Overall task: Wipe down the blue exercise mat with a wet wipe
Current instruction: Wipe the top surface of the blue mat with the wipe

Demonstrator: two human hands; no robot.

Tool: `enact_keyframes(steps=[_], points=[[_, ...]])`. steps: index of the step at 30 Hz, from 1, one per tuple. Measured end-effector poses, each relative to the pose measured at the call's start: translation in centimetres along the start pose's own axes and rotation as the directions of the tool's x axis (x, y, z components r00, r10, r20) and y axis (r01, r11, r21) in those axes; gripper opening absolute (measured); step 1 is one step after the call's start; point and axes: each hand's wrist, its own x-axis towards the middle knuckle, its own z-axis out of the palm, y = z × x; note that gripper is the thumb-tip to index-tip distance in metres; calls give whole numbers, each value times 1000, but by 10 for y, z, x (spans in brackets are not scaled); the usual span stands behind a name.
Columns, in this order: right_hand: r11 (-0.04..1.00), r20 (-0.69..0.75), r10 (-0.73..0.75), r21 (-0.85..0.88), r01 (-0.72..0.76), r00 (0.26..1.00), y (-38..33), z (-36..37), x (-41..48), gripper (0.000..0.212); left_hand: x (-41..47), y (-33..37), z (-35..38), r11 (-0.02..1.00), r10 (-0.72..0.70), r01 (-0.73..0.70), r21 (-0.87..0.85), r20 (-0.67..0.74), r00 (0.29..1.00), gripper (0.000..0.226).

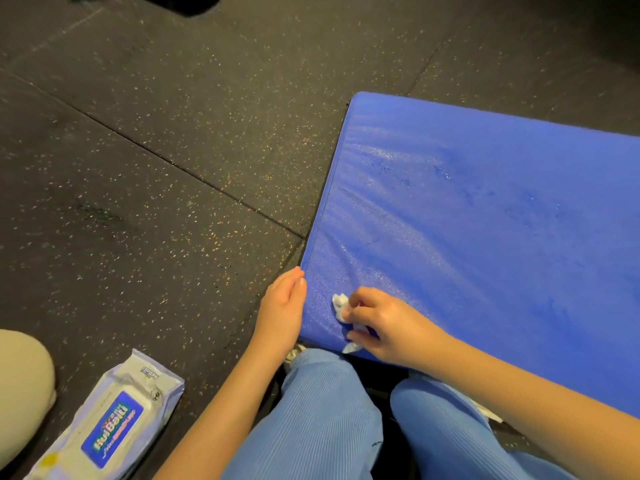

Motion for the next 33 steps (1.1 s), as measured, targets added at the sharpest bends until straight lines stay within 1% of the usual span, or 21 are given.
enact_keyframes(steps=[1, 3, 5, 7, 9, 11, 12, 13, 15, 17, 19, 20, 22, 24, 25, 26, 28, 29, 30, 31, 33], points=[[1000, 6, -7, -30, 8, 1000, 6, -5, -2, 20, 1, 2, -1, 1000, 7, -7, 25, 13, 1000, 37], [995, -42, 5, -103, -9, 999, 25, -11, 4, 16, 5, 6, 1, 998, 22, -24, 64, 25, 999, 38], [988, -162, 102, -100, -119, 982, 42, -12, 15, 11, 6, 8, 5, 995, 38, -41, 92, 36, 999, 39], [977, -255, 197, -31, -212, 947, 44, -7, 17, 13, 5, 7, 8, 991, 45, -49, 123, 39, 998, 40], [982, -220, 181, -7, -187, 959, 30, 2, 5, 18, 6, 4, 9, 988, 45, -49, 148, 30, 999, 40], [997, -109, 80, 20, -78, 991, 18, 3, -11, 26, 7, 6, 8, 988, 51, -53, 148, 20, 999, 36], [997, -75, 66, 33, -63, 995, 20, -2, -15, 26, 7, 7, 8, 988, 63, -64, 140, 15, 998, 30], [996, -83, 86, 23, -84, 993, 28, -8, -14, 24, 8, 9, 8, 988, 73, -73, 139, 10, 997, 23], [981, -186, 179, -48, -190, 966, 49, -18, -8, 13, 10, 10, 8, 984, 67, -68, 162, 12, 998, 16], [960, -266, 249, -58, -273, 931, 53, -18, 0, 8, 13, 9, 8, 977, 61, -65, 203, 27, 998, 28], [959, -305, 267, -3, -282, 914, 42, -7, 2, 12, 14, 7, 10, 969, 55, -59, 240, 24, 998, 38], [968, -295, 246, 27, -249, 923, 34, -1, -1, 11, 13, 7, 11, 967, 64, -68, 248, 24, 998, 38], [984, -206, 168, 87, -153, 964, 19, 2, -12, 7, 11, 6, 13, 965, 67, -67, 255, 11, 998, 38], [982, -129, 165, 116, -150, 978, 20, -6, -15, 7, 11, 5, 12, 964, 67, -66, 257, 3, 998, 34], [977, -143, 197, 108, -183, 970, 26, -12, -10, 10, 11, 4, 11, 962, 76, -75, 261, 7, 997, 32], [970, -194, 238, 104, -221, 952, 34, -15, -3, 11, 11, 4, 10, 961, 84, -85, 264, 15, 996, 32], [941, -318, 339, 110, -321, 885, 51, -15, 18, 8, 10, 10, 6, 968, 60, -64, 241, 23, 998, 34], [919, -353, 394, 129, -373, 849, 52, -14, 27, 10, 9, 13, 5, 973, 55, -58, 224, 17, 998, 31], [909, -352, 417, 146, -391, 838, 48, -10, 34, 14, 9, 14, 4, 975, 63, -62, 214, 6, 998, 24], [927, -321, 376, 145, -347, 869, 42, -3, 36, 16, 8, 15, 4, 976, 63, -60, 208, -8, 998, 18], [975, -215, 207, 124, -183, 955, 26, 6, 29, 15, 7, 16, 4, 982, 60, -54, 179, -29, 998, 23]])
